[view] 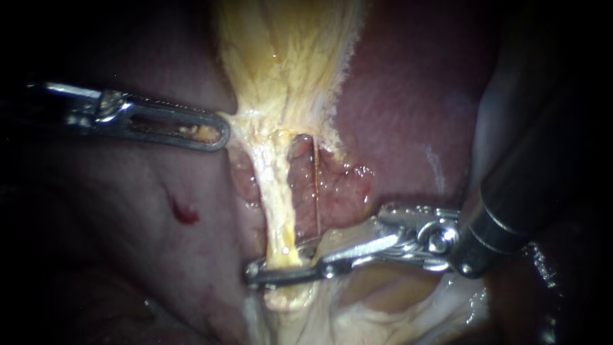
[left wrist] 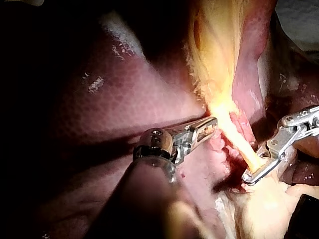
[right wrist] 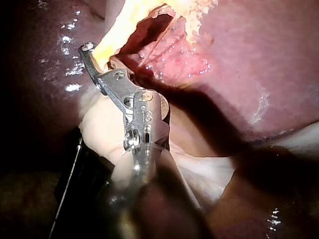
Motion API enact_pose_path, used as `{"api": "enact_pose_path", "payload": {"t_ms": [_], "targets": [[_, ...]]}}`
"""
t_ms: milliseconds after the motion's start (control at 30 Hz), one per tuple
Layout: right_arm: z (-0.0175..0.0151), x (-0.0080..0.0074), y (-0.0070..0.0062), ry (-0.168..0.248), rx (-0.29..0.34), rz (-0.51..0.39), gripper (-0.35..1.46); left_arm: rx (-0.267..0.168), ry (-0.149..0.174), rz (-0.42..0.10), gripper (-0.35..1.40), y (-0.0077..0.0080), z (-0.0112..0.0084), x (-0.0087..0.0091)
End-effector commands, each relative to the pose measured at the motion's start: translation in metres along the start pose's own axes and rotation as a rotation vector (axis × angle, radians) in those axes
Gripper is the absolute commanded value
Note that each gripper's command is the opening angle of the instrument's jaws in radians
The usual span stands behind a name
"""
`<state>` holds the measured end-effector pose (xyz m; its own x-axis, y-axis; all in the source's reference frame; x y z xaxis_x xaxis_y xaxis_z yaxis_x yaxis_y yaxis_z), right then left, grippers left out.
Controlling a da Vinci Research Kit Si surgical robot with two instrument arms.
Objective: Going back first clip left tube
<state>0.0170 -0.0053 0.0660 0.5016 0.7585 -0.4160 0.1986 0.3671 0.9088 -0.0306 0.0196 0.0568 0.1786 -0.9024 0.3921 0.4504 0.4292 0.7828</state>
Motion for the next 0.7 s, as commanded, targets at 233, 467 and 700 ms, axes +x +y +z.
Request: {"api": "enact_pose_path", "payload": {"t_ms": [233,467,700], "targets": [[0.0,0.0,0.0,0.001,0.0,0.006,-0.35,0.0,0.0,0.0,-0.35,0.0,0.0,0.0],[0.001,-0.0001,0.0005,0.073,-0.024,-0.076,0.46,-0.001,0.0,0.001,-0.35,0.0,0.0001,0.0001],[0.0011,-0.0001,0.001,0.085,-0.044,-0.093,0.49,-0.001,0.0,0.001,-0.35,0.0,0.0001,0.0001]]}}
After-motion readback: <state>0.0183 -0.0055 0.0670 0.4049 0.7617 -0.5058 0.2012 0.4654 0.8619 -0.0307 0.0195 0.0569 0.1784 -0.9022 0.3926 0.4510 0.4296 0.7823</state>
